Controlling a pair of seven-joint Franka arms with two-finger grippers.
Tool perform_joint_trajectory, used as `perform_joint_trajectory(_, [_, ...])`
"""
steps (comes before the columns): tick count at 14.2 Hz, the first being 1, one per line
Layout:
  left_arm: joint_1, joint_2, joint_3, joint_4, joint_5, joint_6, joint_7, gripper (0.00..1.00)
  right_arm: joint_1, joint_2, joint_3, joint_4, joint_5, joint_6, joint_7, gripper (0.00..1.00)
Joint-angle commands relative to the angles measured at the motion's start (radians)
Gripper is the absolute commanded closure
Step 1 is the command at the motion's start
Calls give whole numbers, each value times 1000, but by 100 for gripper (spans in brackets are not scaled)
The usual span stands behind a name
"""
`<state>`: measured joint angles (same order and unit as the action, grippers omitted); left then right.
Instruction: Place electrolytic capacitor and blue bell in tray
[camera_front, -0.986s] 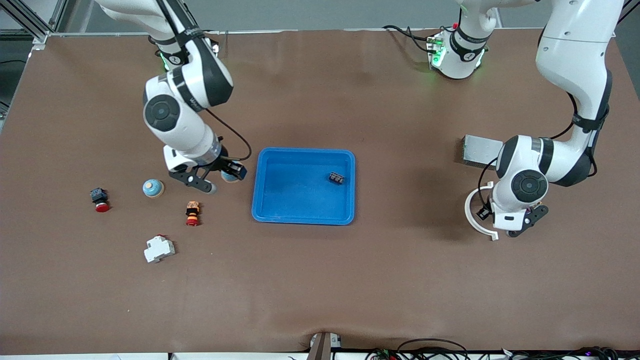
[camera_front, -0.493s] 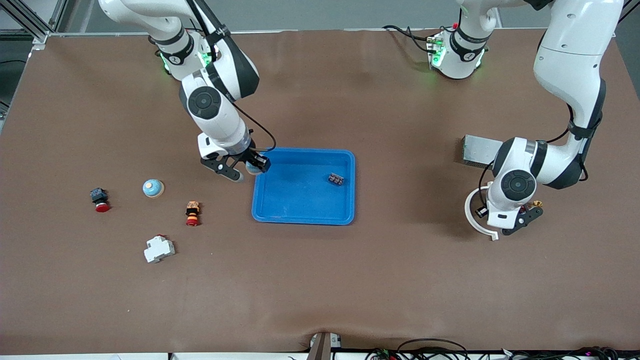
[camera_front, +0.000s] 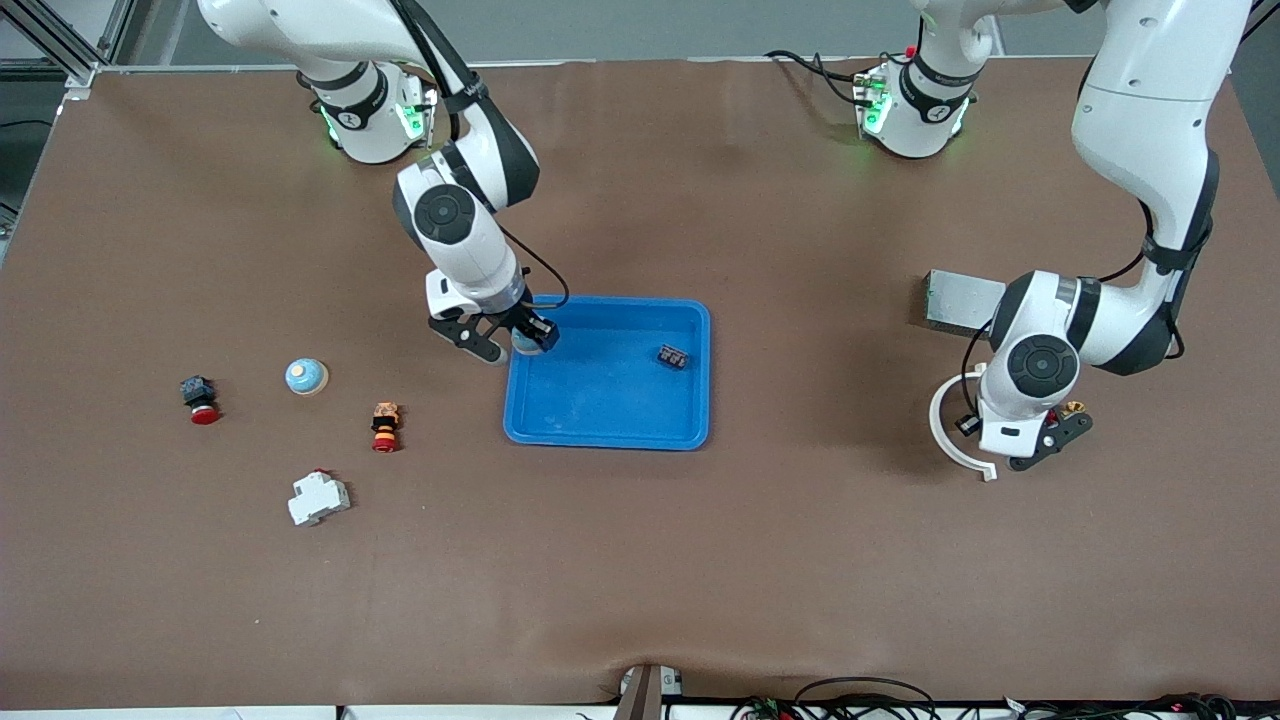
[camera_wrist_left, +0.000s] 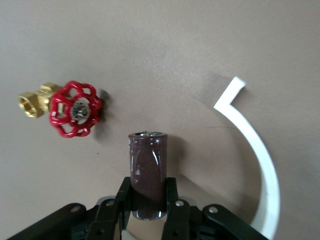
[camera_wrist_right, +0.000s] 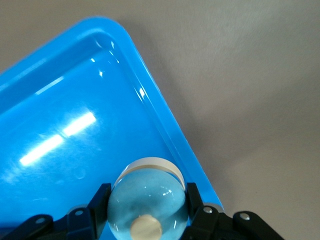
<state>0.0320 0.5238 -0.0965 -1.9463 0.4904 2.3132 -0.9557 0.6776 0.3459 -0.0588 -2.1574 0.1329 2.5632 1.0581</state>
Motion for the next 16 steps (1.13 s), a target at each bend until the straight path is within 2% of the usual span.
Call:
perform_joint_trajectory(1, [8,-99,-86,-26,13,-90,-23,100,20,42,-10,11,2,31,22,100])
perform_joint_trajectory(3, [9,-117,-164,-22,-15,-107,-38,100,30,45,-10,13,2,29,40,100])
perform_joint_trajectory(7, [-38,-67,-299,79,-62,-107,-271,100,59,65,-10,25,4,32,84,100])
perform_joint_trajectory(13, [-277,178,-309,372,-49,-104,-636,100,86,113,-10,68,4,31,144,100])
perform_joint_trajectory(16, [-363,257,-302,470,-61,-89,-670,100,92,120,-10,76,4,31,154,100])
